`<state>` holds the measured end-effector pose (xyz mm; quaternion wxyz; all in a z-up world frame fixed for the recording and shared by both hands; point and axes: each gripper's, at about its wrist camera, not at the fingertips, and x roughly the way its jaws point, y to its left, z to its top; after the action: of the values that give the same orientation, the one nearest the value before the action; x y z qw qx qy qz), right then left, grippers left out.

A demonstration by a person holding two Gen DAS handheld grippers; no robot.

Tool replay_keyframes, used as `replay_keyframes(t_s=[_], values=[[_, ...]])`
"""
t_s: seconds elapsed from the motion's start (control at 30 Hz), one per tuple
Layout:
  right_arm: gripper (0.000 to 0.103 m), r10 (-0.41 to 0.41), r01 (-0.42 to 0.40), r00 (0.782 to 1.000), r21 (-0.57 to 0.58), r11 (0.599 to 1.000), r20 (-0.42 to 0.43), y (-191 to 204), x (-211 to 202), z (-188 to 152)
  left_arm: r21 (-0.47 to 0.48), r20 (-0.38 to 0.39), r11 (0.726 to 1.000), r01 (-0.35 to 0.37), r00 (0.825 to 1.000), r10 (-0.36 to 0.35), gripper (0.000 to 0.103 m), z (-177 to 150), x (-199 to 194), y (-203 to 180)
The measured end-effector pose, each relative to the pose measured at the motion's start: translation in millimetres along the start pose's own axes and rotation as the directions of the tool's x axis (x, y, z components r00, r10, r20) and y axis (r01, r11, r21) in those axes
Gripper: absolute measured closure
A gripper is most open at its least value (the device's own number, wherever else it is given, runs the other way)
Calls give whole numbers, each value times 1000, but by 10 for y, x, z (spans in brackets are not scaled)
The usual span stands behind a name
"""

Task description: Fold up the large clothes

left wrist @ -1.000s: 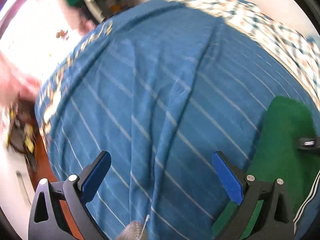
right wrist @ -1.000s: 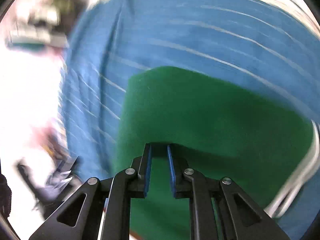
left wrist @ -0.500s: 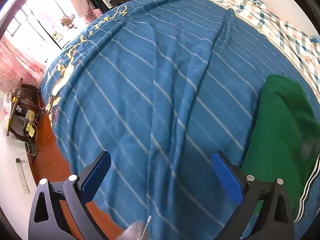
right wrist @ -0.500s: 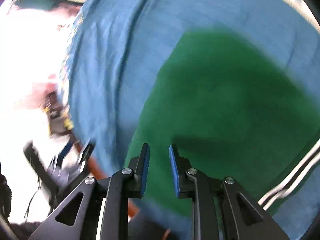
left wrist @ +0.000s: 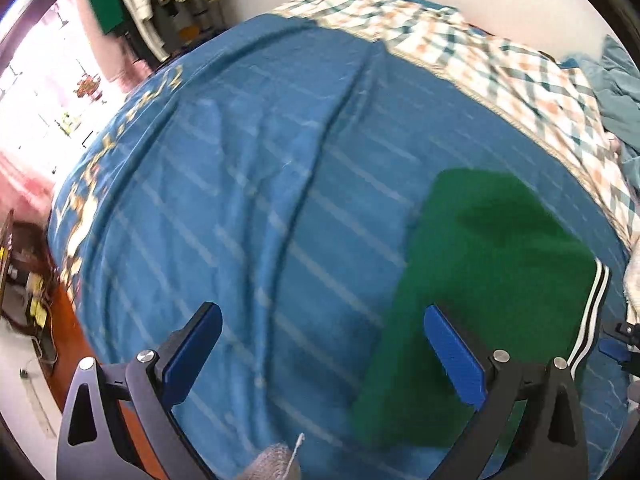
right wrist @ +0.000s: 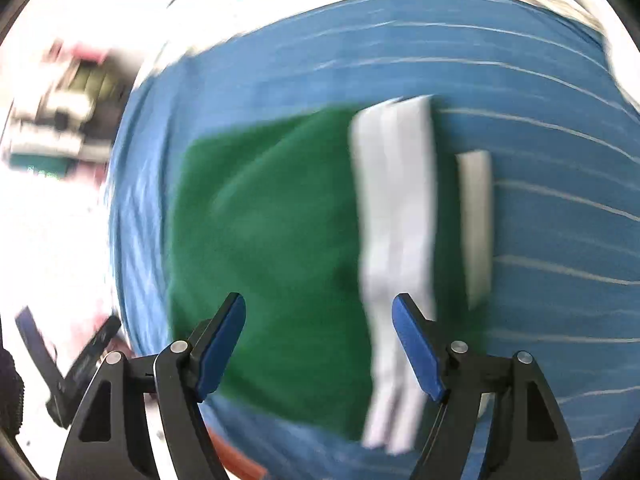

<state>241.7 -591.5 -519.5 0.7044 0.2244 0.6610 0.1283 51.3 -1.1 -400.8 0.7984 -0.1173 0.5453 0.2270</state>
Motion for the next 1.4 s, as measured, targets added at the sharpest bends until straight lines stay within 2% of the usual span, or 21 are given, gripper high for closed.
replay_keyframes(t_s=[0.1,0.13,0.17,0.2,0.23,0.33,0.4,0.47,0.5,0.57,0.67,0.77,0.83,0.93,1.0,1.07,1.1,1.17,1.23,1.33,1.4], values=[[25,108,-107,994,77,991,-16,-354,220,281,10,4,1000,16,1000,-16,0,118,73,-159],[28,204,-199,978,107,974,-42,-427,348,356,23,5,1000,17,1000,-17,0,161,112,-228],[36,259,-250,965,134,959,-49,-451,450,402,38,6,999,17,1000,-17,0,186,143,-280],[76,257,-248,965,137,959,-48,-388,549,408,53,4,999,12,1000,-13,0,202,168,-319],[97,236,-228,971,130,965,-47,-360,567,446,69,4,998,9,1000,-9,0,208,183,-368],[100,209,-216,976,131,968,60,-281,385,517,123,-7,992,-1,1000,2,0,203,210,-516],[100,137,-152,981,105,983,140,-346,172,596,149,-12,989,11,1000,-9,0,172,207,-596],[100,7,-21,991,100,995,137,-458,168,664,207,-15,978,-5,1000,8,0,93,281,-709],[100,-22,10,994,107,994,110,-520,217,658,239,-29,970,-32,999,40,0,47,354,-761],[100,-25,26,1000,104,994,-5,-577,465,675,261,-54,965,-35,997,51,0,-37,472,-813],[92,-4,7,1000,95,995,-30,-548,339,512,290,-93,956,-49,993,79,0,-87,558,-845],[73,-24,24,1000,105,994,-4,-633,-19,173,302,-84,952,-52,993,81,0,-86,477,-822],[52,-14,16,1000,156,988,-13,-755,-179,-138,311,-75,949,-56,994,83,0,-99,425,-818],[50,84,-60,993,253,966,-86,-936,-191,-620,316,-67,947,-58,994,83,0,-137,332,-828],[50,115,-70,984,293,954,-139,-963,-6,-886,321,-58,945,-67,994,91,0,-176,282,-830],[54,142,-91,977,289,953,-159,-932,191,-1036,326,-55,942,-77,993,100,0,-237,263,-831],[79,81,-38,984,261,965,-159,-907,221,-1077,329,-61,941,-78,993,104,0,-267,278,-829],[100,54,-24,993,264,964,-109,-851,145,-1114,328,-82,941,-86,990,119,0,-331,324,-820],[101,-27,38,998,239,970,-51,-747,-75,-1126,318,-97,945,-84,988,120,0,-366,347,-796],[101,-73,61,997,287,956,30,-845,-429,-1219,283,-96,957,-67,991,98,0,-375,289,-724],[101,-122,120,993,285,951,-12,-941,-336,-1257,267,-94,962,-54,992,82,0,-383,244,-696]])
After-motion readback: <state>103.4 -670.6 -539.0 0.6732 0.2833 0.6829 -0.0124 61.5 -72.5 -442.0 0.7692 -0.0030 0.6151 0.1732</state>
